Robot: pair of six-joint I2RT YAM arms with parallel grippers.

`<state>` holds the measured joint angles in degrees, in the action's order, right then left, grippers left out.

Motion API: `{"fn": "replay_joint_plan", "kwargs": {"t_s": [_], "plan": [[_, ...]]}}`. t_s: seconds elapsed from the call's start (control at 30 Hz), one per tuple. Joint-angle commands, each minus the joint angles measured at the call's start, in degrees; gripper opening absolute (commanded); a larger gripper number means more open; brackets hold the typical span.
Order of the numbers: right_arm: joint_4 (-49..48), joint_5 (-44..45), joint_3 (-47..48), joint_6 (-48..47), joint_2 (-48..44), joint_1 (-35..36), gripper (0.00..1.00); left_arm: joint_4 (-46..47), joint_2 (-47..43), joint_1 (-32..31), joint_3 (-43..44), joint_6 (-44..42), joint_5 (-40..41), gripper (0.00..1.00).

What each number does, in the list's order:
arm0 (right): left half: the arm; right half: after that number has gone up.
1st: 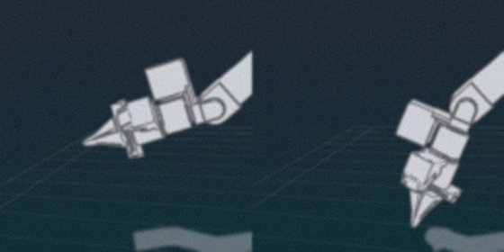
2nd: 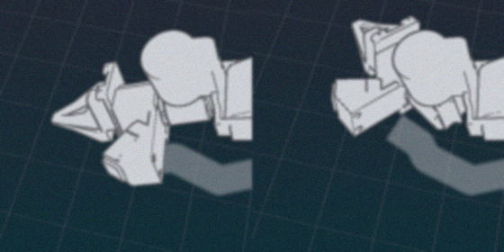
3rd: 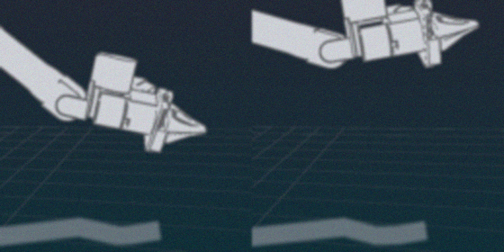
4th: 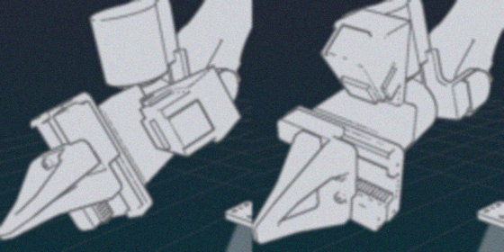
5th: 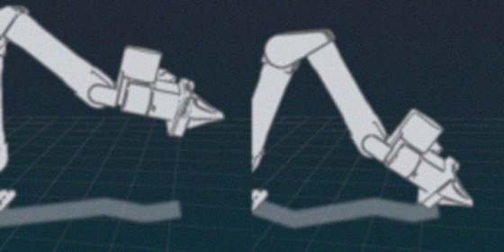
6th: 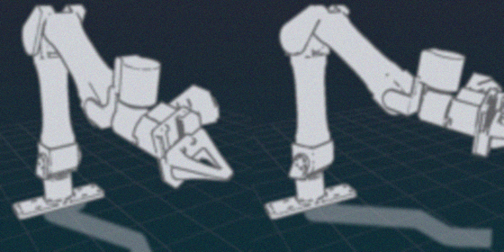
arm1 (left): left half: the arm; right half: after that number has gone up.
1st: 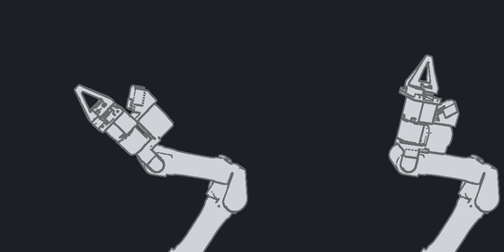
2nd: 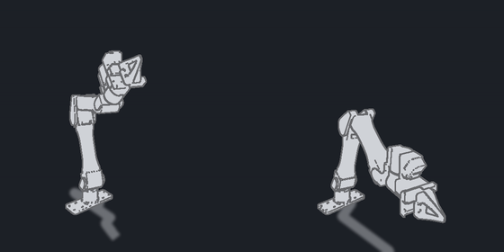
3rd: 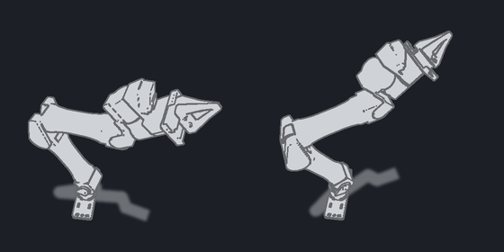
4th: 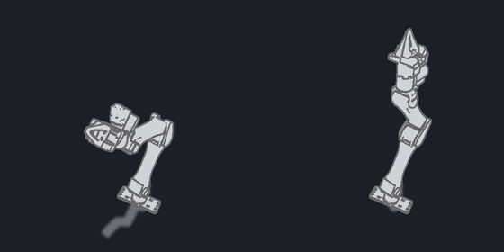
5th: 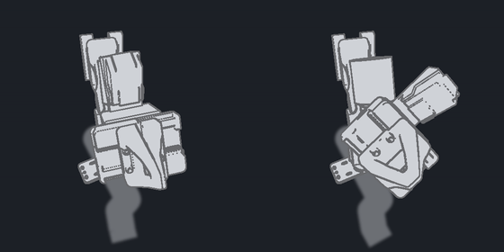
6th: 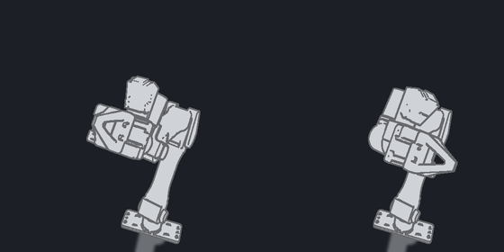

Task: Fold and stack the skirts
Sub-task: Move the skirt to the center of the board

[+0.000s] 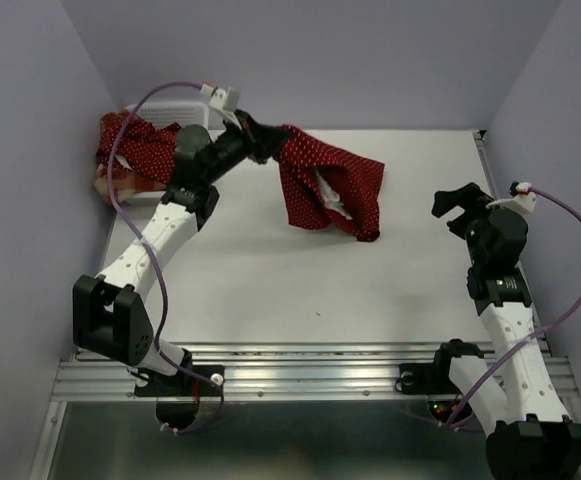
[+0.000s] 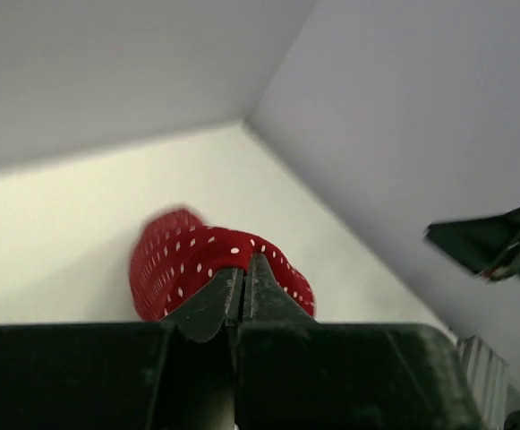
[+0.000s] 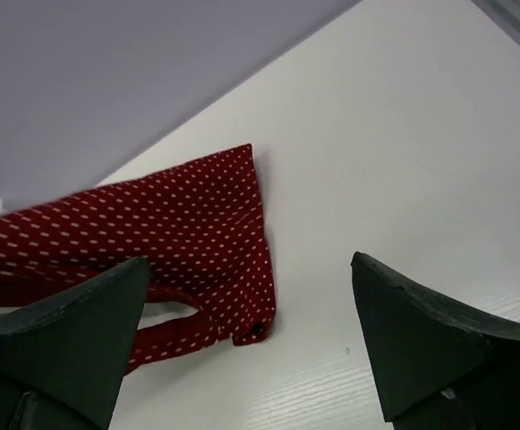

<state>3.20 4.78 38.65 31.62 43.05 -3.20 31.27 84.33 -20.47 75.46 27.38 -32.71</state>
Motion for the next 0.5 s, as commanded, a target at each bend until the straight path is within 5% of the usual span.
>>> {"fn": "replay_joint_plan", "kwargs": {"t_s": [0.0,0.07,0.17,0.2,0.23,0.47], "plan": [[1.37,-5.46,0.98,-2.87,3.25,0.04,1.0,-0.5,-1.11,3.06,-18.98,-1.73,8.81,0.07],[1.89,-10.21,1.69,-3.4,5.63,0.04,1.0,-0.86,-0.4,4.99,-23.15,0.04,4.6,0.11],[1.81,-15.92,2.91,-3.75,11.34,0.04,1.0,-4.52,-3.19,6.67,-27.03,0.14,6.85,0.45],[1.63,-17.07,3.27,-4.02,12.66,0.82,1.0,-5.59,-4.26,6.67,-27.56,-0.13,8.61,0.81],[1.63,-17.69,4.4,-4.89,14.85,1.7,1.0,-7.6,-6.27,6.67,-27.65,-0.65,10.19,0.99],[5.59,-9.36,11.17,-8.41,26.18,11.72,1.0,-17.8,-13.13,6.49,-29.23,-1.62,21.27,0.99]]}}
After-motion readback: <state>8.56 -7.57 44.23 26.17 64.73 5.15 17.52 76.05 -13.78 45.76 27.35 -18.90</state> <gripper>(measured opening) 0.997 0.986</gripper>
